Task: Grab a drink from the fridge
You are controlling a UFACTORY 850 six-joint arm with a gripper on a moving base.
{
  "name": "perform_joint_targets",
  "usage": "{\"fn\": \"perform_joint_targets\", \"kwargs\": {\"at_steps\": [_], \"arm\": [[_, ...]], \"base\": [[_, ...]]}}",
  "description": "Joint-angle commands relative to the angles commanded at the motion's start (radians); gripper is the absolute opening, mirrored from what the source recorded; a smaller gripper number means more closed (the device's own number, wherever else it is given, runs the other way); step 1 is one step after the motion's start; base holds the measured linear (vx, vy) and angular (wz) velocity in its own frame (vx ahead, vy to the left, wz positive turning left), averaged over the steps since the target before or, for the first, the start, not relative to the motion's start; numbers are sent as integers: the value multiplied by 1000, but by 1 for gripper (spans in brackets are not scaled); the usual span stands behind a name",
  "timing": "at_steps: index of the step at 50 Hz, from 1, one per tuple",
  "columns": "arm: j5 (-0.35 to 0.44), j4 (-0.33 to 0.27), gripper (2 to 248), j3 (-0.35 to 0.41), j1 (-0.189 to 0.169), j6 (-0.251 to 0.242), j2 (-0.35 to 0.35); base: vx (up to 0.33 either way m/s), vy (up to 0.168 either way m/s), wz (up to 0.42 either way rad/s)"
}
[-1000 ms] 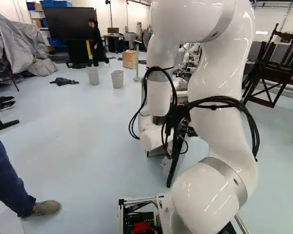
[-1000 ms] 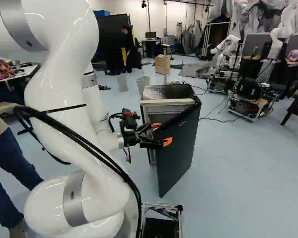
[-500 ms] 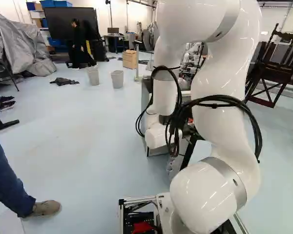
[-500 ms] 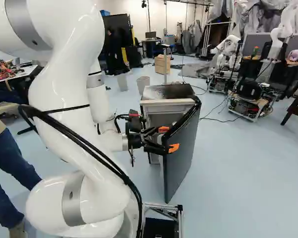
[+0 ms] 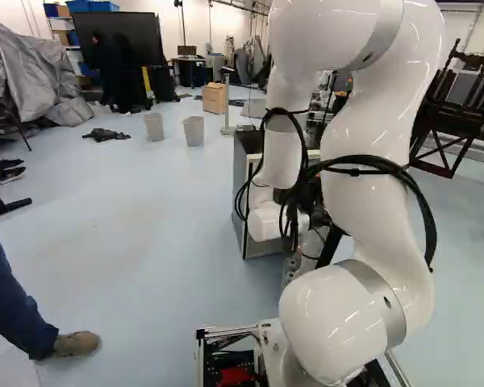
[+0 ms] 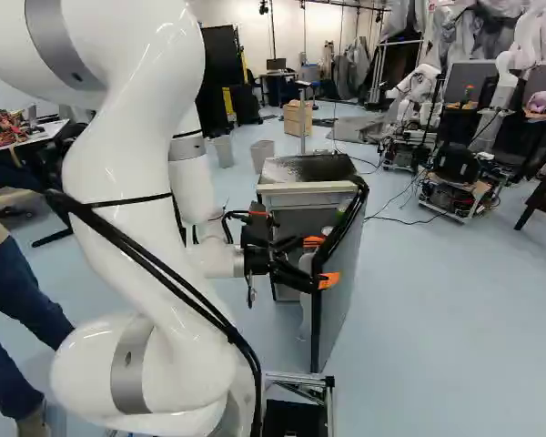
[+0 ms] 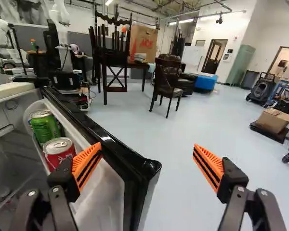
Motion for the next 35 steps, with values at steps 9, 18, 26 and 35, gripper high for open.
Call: {"fn": "perform_joint_targets", "kwargs": {"at_steps": [9, 18, 26, 35], "arm": [[0, 0, 247, -14, -48, 0, -5], [0, 0, 247, -33, -100, 0, -13], [0, 0, 247, -54, -146, 0, -21], [0, 0, 247, -80, -198, 0, -32]], "base": [[0, 0, 0], [0, 0, 0], [0, 0, 0], [0, 0, 0]]}}
